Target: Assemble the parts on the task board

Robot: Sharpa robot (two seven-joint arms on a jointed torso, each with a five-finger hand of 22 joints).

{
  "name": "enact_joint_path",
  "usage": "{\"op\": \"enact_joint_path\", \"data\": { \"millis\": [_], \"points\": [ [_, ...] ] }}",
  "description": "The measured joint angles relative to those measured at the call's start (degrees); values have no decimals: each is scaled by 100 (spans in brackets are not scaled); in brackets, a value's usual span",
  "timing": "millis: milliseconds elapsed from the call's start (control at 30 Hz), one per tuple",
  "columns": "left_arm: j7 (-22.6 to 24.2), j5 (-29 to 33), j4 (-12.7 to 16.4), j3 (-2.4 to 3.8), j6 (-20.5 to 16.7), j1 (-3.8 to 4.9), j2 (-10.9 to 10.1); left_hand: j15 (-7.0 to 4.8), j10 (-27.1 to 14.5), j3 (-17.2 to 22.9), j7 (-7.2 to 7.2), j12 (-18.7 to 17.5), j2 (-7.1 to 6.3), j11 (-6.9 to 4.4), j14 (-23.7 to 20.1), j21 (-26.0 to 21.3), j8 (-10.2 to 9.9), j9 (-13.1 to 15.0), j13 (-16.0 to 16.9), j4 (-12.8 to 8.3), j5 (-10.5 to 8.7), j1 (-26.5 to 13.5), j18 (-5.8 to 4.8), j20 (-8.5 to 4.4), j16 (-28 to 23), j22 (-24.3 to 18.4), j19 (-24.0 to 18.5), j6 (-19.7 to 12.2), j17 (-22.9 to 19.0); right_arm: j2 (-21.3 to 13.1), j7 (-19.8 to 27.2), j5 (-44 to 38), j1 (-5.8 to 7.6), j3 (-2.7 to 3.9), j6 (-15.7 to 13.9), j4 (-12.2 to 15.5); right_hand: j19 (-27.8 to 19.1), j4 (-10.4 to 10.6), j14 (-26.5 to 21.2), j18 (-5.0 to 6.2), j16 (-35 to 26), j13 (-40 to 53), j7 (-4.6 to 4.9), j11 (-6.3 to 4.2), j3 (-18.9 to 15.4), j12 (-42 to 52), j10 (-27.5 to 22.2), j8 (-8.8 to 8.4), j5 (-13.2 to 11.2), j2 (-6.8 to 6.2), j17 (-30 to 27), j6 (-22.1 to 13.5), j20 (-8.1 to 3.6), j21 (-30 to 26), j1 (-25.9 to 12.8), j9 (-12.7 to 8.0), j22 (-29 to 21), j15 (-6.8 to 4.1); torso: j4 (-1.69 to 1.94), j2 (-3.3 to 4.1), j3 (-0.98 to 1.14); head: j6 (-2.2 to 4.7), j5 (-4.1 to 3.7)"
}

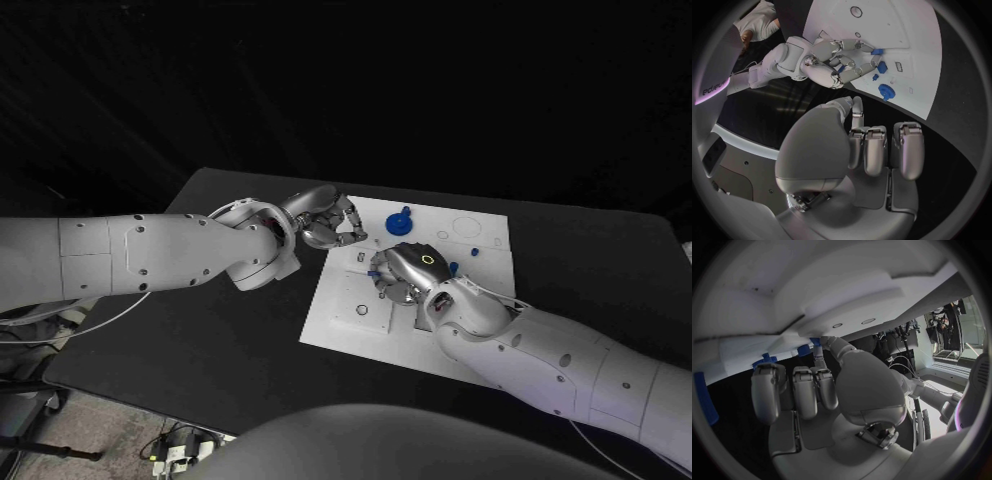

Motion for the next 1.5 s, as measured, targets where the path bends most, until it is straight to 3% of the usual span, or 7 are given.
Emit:
{"op": "enact_joint_path", "data": {
  "millis": [233,400,833,1200,1500],
  "points": [
    [-1,-56,0,0,1,0,-15,0,0,-36,-11,0,-67,0,0,0,1,23,0,-44,-65,125,-1,0,0,0,0,-71,0,-150,100,221,-14,-4,-184,100,0,48,0,0,0,0,-55,-63,-49,0,19,149,67,62,4,52,-43,29,-46,207,0,-40,0,1,1,0,25],
    [1,-153,-23,0,1,-5,-25,0,0,-36,-10,0,-79,0,0,0,1,23,0,-44,-68,137,0,0,0,0,0,-71,-1,-335,192,589,-10,4,-309,274,1,72,21,-1,0,0,-83,-63,-75,0,19,151,146,76,4,61,-83,49,-34,268,0,-61,-3,2,2,0,39],
    [8,-297,-74,0,3,-34,-27,0,0,-36,1,0,-87,0,0,0,2,29,0,-43,-69,143,0,0,0,0,0,-79,-2,-503,731,2450,-12,7,-430,719,1,110,1,-2,0,0,-111,-104,-115,0,19,197,146,59,3,83,-83,74,-126,325,0,-81,-1,1,1,0,42],
    [-1,-330,-95,-1,16,-38,-16,0,0,-38,3,0,-87,0,0,0,2,30,0,-42,-86,142,0,0,0,-1,0,-78,-2,-490,968,3350,-12,7,-195,835,1,120,0,-1,0,0,-119,-104,-137,0,18,233,107,59,2,74,-83,73,-126,380,0,-80,-1,-1,1,0,67],
    [-19,-339,-107,-1,48,-41,-1,0,0,-43,13,0,-88,0,0,0,2,36,0,-36,-89,141,0,0,0,-1,0,-87,-3,-424,872,3533,-12,7,294,742,1,119,0,-2,0,0,-119,-103,-137,0,19,233,76,59,2,72,-82,45,-126,398,0,-80,-1,-1,1,0,87]
  ]
}}
